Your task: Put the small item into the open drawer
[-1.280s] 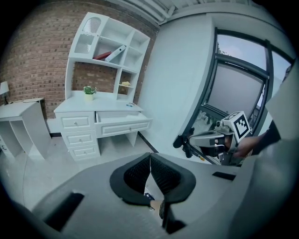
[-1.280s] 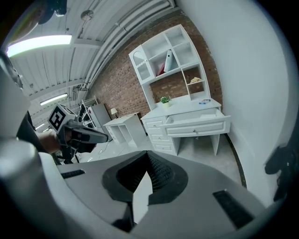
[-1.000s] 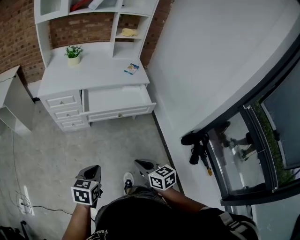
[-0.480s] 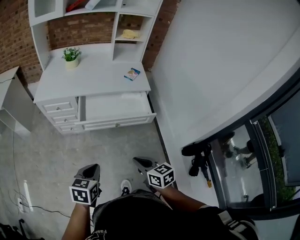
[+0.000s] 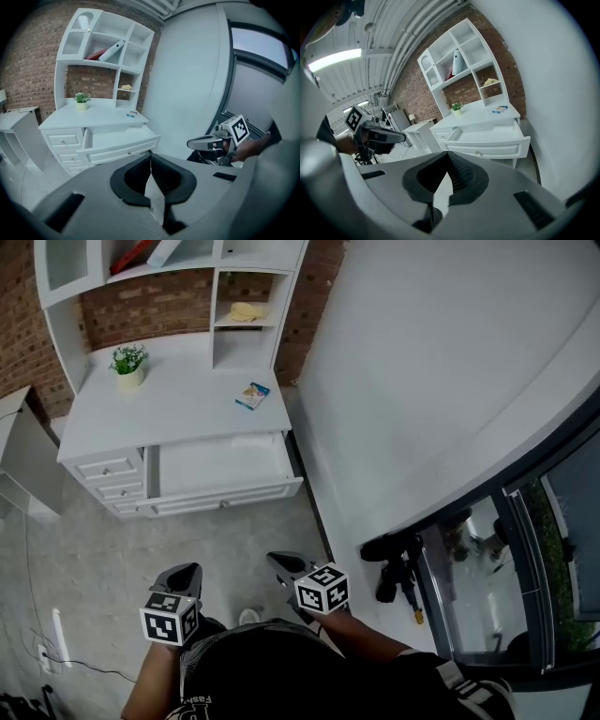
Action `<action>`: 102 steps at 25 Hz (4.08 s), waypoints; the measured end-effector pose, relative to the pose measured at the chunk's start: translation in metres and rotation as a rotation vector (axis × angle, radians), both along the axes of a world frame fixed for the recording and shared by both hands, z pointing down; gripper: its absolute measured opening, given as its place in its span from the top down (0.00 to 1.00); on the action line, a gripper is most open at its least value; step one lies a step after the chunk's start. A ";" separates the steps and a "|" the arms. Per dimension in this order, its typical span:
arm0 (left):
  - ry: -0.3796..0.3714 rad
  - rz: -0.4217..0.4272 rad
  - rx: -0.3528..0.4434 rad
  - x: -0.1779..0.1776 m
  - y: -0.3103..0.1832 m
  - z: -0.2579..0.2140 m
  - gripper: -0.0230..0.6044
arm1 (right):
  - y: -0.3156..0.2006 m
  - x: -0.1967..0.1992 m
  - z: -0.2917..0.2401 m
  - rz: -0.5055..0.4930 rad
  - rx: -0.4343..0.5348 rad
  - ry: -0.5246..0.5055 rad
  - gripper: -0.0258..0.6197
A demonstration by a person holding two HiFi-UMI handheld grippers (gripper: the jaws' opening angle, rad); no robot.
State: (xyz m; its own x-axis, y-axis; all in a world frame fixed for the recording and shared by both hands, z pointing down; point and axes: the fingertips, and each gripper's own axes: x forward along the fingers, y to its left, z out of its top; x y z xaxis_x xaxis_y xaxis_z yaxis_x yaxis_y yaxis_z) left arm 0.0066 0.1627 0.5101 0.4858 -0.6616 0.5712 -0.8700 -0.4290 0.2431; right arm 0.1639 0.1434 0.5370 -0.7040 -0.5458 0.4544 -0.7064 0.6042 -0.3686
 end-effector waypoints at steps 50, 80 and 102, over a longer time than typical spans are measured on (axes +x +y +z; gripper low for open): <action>0.035 0.128 -0.002 -0.114 -0.330 0.009 0.93 | -0.300 -0.095 0.003 0.180 -0.046 0.074 0.95; 0.055 -0.081 -0.071 -0.168 -0.395 0.038 0.93 | -0.547 -0.044 0.025 0.390 0.017 0.266 0.86; 0.024 -0.244 -0.192 -0.169 -0.397 0.051 0.93 | -0.684 0.016 0.165 0.848 -0.398 0.298 0.25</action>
